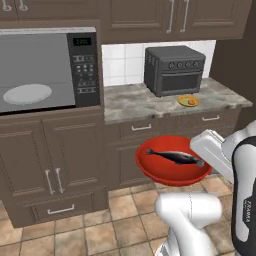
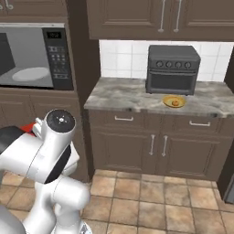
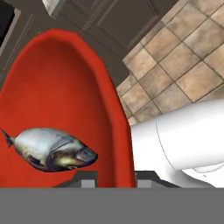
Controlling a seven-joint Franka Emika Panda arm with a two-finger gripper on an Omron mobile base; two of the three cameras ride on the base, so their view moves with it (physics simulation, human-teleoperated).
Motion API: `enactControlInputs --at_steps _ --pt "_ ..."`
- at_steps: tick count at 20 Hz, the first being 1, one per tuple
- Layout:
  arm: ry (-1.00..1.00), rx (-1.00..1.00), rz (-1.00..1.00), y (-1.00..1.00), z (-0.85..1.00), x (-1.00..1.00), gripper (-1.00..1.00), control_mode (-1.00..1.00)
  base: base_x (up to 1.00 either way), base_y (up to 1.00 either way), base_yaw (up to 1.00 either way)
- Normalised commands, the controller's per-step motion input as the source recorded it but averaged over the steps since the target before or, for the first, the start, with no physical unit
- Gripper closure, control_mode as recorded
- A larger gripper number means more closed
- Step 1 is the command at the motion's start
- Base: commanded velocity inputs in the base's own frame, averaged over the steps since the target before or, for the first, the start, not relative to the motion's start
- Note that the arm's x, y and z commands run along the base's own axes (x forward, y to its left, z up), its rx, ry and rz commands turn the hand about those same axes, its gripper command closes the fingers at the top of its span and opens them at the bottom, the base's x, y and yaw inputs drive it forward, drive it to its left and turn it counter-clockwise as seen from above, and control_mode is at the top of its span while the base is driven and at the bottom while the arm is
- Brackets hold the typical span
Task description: Remove the tangerine from the bowl and place it on the small plate. Then place the bowl with only the fish in the microwave, close the door, and press the start button to microwave the fish.
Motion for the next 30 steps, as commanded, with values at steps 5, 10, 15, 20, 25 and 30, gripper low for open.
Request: enactControlInputs --at_steps 5,10,15,20,25,30 --pt "0.0 0.0 0.0 0.0 0.0 0.0 1.0 1.0 0.36 0.95 -0.04" --pt "0.0 0.0 0.0 0.0 0.0 0.0 1.0 1.0 0.39 0.62 0.0" --pt "0.0 0.0 0.0 0.0 0.0 0.0 1.0 1.0 0.35 0.45 0.0" --pt "0.0 0.0 0.0 0.0 0.0 0.0 1.0 1.0 0.42 0.45 0.0" --pt "0.0 0.0 0.0 0.0 0.0 0.0 1.0 1.0 0.34 0.49 0.0" --pt "0.0 0.0 0.0 0.0 0.0 0.0 1.0 1.0 0.22 0.26 0.0"
